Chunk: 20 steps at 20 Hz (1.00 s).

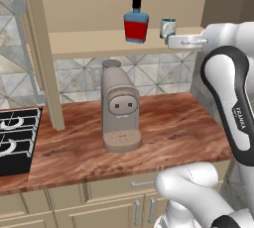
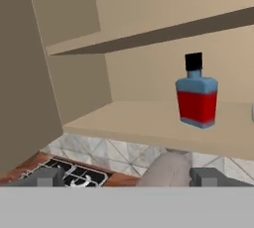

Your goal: Open the cabinet directly in front. Then move the liquor and the mug to the dining counter with the candle on it.

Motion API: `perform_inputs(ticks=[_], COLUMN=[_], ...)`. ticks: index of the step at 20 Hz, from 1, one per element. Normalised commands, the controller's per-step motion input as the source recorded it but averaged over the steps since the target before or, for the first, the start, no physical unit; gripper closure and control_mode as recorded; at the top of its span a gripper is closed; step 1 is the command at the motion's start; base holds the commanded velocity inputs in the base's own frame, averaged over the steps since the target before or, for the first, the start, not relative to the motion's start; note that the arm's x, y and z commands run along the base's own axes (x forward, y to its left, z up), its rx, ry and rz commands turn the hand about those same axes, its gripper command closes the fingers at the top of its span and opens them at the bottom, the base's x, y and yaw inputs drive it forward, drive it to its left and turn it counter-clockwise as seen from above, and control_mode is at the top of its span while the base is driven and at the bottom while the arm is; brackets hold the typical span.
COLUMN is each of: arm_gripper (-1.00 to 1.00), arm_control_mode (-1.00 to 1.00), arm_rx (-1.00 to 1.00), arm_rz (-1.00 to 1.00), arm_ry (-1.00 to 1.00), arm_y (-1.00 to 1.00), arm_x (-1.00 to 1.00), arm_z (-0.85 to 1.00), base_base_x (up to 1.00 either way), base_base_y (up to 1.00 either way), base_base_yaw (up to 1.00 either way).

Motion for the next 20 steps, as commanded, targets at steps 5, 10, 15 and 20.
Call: perform_inputs(ticks=[5,10,15,20], arm_gripper=[-1.00,-1.00,-1.00,-1.00], arm_control_mode=[-1.00,-1.00,-1.00,-1.00], arm_rx=[0.00,0.00,0.00,0.00], arm_rz=[0.00,0.00,0.00,0.00], arm_ry=[-0.10,0.00,0.00,0.01], arm_y=[-0.55,-0.06,0.00,-0.01], arm_x=[0.57,0.73,0.66,0.37], arm_z=[0.28,0.40,0.31,0.06], base_base_x=[0.00,0.00,0.00,0.00], base_base_y=[0.00,0.00,0.00,0.00], base_base_yaw=[0.00,0.00,0.00,0.00])
